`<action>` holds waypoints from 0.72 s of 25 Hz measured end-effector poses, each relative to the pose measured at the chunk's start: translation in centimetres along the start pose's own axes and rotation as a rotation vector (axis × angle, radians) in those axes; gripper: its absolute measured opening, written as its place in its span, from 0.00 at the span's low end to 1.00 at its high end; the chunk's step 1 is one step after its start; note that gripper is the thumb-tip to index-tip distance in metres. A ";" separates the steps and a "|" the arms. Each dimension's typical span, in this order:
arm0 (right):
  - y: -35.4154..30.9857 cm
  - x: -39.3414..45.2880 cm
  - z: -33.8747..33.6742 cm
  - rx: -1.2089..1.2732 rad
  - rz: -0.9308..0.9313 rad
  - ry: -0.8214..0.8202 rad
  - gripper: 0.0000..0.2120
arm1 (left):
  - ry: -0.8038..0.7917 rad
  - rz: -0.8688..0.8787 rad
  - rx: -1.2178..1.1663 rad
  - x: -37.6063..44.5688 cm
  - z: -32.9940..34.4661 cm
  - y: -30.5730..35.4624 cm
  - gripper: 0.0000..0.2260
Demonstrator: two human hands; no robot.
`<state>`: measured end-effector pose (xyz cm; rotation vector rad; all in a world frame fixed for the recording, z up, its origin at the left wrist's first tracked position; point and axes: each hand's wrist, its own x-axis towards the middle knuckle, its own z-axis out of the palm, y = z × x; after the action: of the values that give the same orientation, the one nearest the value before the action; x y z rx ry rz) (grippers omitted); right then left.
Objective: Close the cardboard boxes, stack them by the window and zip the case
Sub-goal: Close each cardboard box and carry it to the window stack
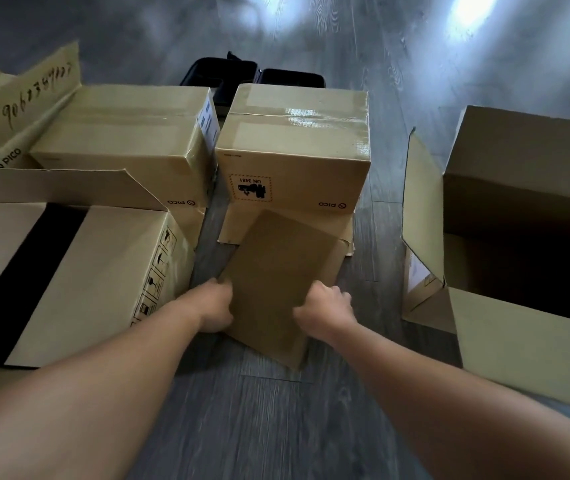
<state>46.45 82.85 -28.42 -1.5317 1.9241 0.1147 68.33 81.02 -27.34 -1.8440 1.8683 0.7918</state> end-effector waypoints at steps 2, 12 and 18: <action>0.0 0.2 0.0 0.050 0.037 0.033 0.23 | 0.020 0.003 -0.034 0.0 -0.1 0.1 0.24; 0.9 -0.4 -1.2 0.205 0.026 0.137 0.11 | 0.021 -0.061 -0.133 -1.6 0.2 1.4 0.39; 0.0 -2.0 -2.6 0.126 -0.112 0.164 0.10 | 0.069 -0.002 -0.109 -4.2 -1.5 1.4 0.41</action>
<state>45.44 83.30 -25.30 -1.6017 1.9261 -0.1830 67.32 83.24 -23.36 -1.9619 1.8998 0.8547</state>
